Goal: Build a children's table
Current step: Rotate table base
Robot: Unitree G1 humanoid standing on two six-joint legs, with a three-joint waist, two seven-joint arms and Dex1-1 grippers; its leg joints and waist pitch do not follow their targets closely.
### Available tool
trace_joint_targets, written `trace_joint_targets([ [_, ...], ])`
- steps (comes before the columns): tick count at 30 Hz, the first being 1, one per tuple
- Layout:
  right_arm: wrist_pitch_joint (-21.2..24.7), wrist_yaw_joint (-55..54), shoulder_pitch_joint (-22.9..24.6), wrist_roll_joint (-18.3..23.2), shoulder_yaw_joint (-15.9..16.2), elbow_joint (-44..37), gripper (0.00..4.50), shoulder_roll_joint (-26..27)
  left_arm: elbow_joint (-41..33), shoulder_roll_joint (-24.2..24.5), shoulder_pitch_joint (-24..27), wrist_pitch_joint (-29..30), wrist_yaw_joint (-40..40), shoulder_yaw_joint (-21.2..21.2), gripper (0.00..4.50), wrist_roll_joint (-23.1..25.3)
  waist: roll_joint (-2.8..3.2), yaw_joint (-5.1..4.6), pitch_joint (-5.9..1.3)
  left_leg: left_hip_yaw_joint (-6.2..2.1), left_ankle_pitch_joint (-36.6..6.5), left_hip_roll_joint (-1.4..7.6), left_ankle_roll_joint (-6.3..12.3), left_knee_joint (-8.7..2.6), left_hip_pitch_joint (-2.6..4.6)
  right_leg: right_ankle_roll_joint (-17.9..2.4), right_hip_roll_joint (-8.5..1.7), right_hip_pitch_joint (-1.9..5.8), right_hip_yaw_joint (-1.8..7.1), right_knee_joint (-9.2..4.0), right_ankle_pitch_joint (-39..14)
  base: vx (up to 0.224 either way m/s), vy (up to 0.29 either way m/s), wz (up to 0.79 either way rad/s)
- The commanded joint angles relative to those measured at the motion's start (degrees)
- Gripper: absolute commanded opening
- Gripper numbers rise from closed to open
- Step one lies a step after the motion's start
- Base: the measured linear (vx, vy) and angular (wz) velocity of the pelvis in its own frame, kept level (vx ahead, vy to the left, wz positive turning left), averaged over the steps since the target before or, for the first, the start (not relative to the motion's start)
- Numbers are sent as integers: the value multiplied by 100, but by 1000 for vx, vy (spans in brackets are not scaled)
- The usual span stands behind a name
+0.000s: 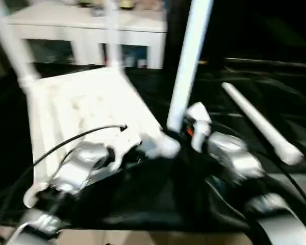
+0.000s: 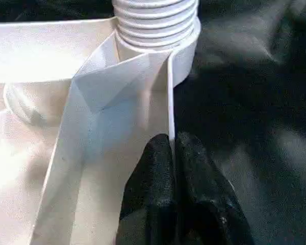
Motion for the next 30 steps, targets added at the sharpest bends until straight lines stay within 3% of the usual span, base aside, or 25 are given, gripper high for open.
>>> trace_joint_targets([
  [1, 324, -1047, 87, -271, -207, 1028, 190, 19, -42, -339, -365, 410, 734, 418, 0, -46, 111, -125, -223, -143, -3751, 152, -304, -526, 203, -212, -252, 132, -47, -654, -3708, 0, 0, 0],
  [2, 324, -1217, 13, -248, -245, 1138, 190, 89, 34, -440, -413, 496, 875, 452, 0, -46, 173, -123, -200, -190, -4345, 277, -336, -730, 118, -309, -174, 276, -63, -426, -3126, 0, 0, 0],
  [3, 317, -1402, -88, -217, -303, 1286, 190, 187, 130, -541, -471, 498, 1008, 430, 0, 6, 212, -66, -193, -169, -4670, 382, -354, -943, -13, -415, -99, 428, -25, -73, -2598, -87, 25, -3],
  [4, 327, -1493, -135, -190, -340, 1356, 190, 239, 179, -591, -499, 488, 1074, 416, 0, 33, 190, 213, -202, 18, -5005, 513, -280, -1272, -293, -463, -16, 611, 144, 734, -1395, -51, -41, 17],
  [5, 319, -1860, -348, -162, -410, 1662, 190, 450, 338, -820, -612, 482, 1358, 355, 0, 164, -36, 238, -233, 274, -4323, 261, -220, -1015, 151, -414, -82, 143, 477, 446, -2355, -51, -41, 17],
  [6, 297, -2031, -462, -199, -387, 1809, 190, 562, 408, -946, -678, 500, 1533, 321, 0, 249, -248, 205, -250, 121, -2638, -135, -194, 322, 690, -98, -724, -513, 528, -773, -5692, 76, -99, 13],
  [7, 297, -2031, -462, -199, -387, 1809, 190, 562, 408, -946, -678, 500, 1533, 321, 0, 249, -302, 211, -239, 86, -1871, -95, -40, 368, 456, -17, -847, -368, 715, -832, -6151, 125, -58, -32],
  [8, 272, -2114, -528, -216, -379, 1884, 190, 638, 431, -1006, -715, 558, 1656, 322, 0, 277, -257, 266, -257, -71, -1094, -6, -58, -40, -141, 15, -781, 208, 598, -489, -5513, 125, -58, -32],
  [9, 251, -2148, -568, -231, -395, 1937, 190, 678, 431, -1030, -726, 599, 1717, 337, 0, 272, -157, 321, -332, -74, -1180, 45, -179, -247, -97, -16, -582, 183, 517, -424, -4821, 74, 2, -34],
  [10, 251, -2148, -568, -231, -395, 1937, 190, 678, 431, -1030, -726, 599, 1717, 337, 0, 272, -72, 241, -378, -98, -1442, 124, -345, -369, -51, -286, -343, 105, 426, -242, -3230, 0, 0, 0],
  [11, 235, -2173, -612, -256, -406, 1990, 190, 737, 412, -1029, -725, 664, 1771, 364, 0, 264, -72, 220, -382, -67, -1567, 114, -391, -413, -48, -551, -249, 127, 412, -175, -2238, 0, 0, 0],
  [12, 221, -2187, -633, -268, -416, 2028, 190, 754, 413, -1025, -730, 686, 1792, 372, 0, 259, -70, 217, -373, -52, -1701, 113, -377, -432, -11, -657, -248, 115, 414, -181, -2097, 0, 0, 0],
  [14, 179, -2183, -672, -309, -434, 2109, 190, 773, 464, -973, -742, 669, 1802, 389, 0, 270, -96, 169, -340, -17, -2221, 65, -279, -423, 41, -678, -279, 82, 405, -297, -2736, 0, 0, 0],
  [17, 106, -2183, -723, -335, -467, 2222, 190, 796, 522, -948, -752, 639, 1823, 431, 0, 309, -78, 152, -338, -24, -2283, 68, -241, -433, 42, -531, -310, 72, 393, -365, -3065, 0, 0, 0],
  [27, -154, -1818, -806, -547, -361, 2293, 190, 865, 513, -871, -749, 537, 1753, 373, 0, 293, -86, 124, -326, -22, -2313, 76, -205, -473, 40, -460, -314, 65, 371, -432, -3186, 0, 0, 0],
  [30, -239, -1664, -835, -443, -464, 2268, 190, 870, 483, -842, -735, 530, 1698, 369, 0, 286, -82, 113, -317, -25, -2351, 82, -187, -487, 35, -457, -317, 66, 366, -442, -3223, 0, 0, 0],
])
